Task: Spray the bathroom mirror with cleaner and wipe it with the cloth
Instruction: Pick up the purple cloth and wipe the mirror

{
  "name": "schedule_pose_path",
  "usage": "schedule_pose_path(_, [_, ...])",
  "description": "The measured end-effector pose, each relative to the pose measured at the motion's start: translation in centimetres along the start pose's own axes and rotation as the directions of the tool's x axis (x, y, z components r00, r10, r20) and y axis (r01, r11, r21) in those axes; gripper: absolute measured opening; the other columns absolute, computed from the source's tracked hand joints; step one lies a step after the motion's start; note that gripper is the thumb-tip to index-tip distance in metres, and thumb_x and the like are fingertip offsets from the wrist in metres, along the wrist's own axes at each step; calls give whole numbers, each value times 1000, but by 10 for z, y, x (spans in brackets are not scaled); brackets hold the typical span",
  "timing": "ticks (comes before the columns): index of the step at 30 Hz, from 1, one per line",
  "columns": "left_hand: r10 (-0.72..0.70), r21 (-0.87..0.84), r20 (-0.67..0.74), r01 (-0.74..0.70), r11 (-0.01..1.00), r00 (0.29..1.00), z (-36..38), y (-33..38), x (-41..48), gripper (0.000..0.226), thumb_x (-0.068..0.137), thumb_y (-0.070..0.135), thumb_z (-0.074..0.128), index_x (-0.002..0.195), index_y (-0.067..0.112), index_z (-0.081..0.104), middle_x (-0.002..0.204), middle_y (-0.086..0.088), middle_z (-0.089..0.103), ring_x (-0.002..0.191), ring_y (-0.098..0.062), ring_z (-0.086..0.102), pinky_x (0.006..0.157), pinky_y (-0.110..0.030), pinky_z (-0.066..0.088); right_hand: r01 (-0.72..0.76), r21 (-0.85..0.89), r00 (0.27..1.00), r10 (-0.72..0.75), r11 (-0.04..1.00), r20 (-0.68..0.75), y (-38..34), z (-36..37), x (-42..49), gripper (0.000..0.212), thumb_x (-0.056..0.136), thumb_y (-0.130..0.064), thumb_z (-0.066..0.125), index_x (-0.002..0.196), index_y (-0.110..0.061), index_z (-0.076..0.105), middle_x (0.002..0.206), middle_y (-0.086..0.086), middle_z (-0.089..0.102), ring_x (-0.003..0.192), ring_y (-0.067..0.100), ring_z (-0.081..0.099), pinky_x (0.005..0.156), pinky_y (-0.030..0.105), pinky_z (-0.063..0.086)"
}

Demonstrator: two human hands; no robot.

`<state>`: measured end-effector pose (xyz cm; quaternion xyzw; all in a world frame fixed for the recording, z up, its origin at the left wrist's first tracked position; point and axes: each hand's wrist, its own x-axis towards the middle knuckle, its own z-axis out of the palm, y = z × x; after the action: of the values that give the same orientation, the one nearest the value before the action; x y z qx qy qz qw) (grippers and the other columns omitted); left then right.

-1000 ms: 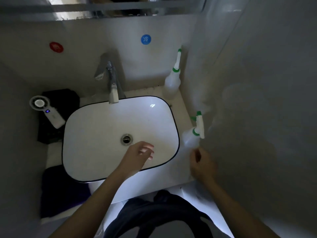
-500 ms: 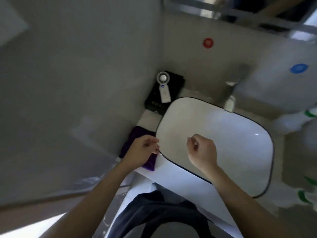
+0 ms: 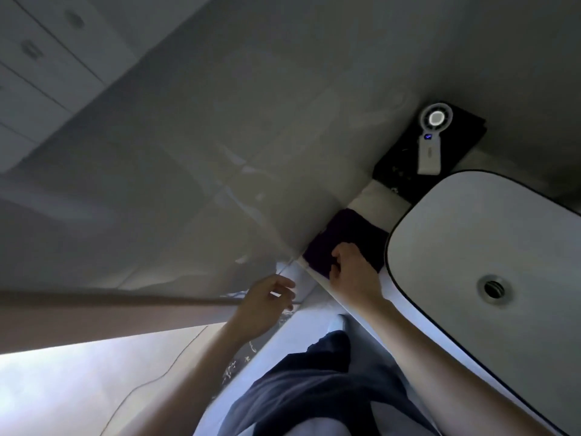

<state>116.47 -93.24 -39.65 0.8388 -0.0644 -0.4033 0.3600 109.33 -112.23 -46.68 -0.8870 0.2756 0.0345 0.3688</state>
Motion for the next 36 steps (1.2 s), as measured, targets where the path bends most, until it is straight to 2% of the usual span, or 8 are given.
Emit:
schedule_pose_path(3, [-7,2,10,7,1000,1000,-3,3,1,24,98,0,59,98,22,68,97,-8,74,67,-5,72,68,-31,50,-31,-321,992,70,947,109,18,21,2,67,83,-13,72,140,-10,38,130,13,45,109,29,57,80,36,55])
schedule_pose_path(5, [8,-5,13,-8,1000,1000,-4,9,2,25,98,-1,58,99,22,67,98,-9,73,66,-4,71,71,-32,50,-61,-458,985,129,887,119,34,32,0,77,79,-16,74,144,-12,34,134,16,45,115,32,54,85,37,54])
schedule_pose_path(11, [20,-66,57,-16,998,998,2,24,8,25,98,-1,57,100,21,68,95,-6,71,81,-23,72,91,-52,57,-198,-447,965,254,872,68,43,31,15,44,86,-10,66,126,-9,48,127,13,55,115,28,58,84,32,52])
schedule_pose_path(15, [17,-112,107,-5,994,994,10,32,12,26,99,-5,53,98,17,67,93,-8,68,79,-26,67,77,-38,53,-227,-169,960,249,959,125,32,9,26,32,88,-13,65,117,-6,55,115,13,59,104,29,63,66,28,44])
schedule_pose_path(19, [61,-75,125,-52,996,990,15,34,20,30,97,-4,54,95,22,69,92,-9,73,79,-23,69,73,-29,51,-194,238,981,180,952,78,8,-24,19,12,82,-8,66,83,-14,56,75,-3,57,72,19,57,53,21,34])
schedule_pose_path(24, [151,-208,32,-141,968,988,22,60,21,30,96,-16,47,94,3,69,86,-15,71,69,-19,66,59,-12,50,-221,757,953,302,615,33,-26,-88,6,26,82,5,58,68,-17,54,59,-4,50,56,15,44,56,28,35])
schedule_pose_path(28, [200,-281,9,-190,941,980,27,80,29,34,96,-17,45,88,7,68,81,-10,71,71,-19,65,62,-14,52,-158,940,957,281,303,70,-39,-142,-7,23,79,9,54,70,-13,55,64,7,50,57,21,44,56,31,29])
schedule_pose_path(36, [482,-216,80,-457,863,872,67,147,11,42,92,-14,53,91,25,68,96,9,71,87,-5,67,83,-20,54,51,992,919,384,114,-91,-48,-222,-55,21,91,11,47,83,-6,57,71,11,60,63,21,57,57,31,49])
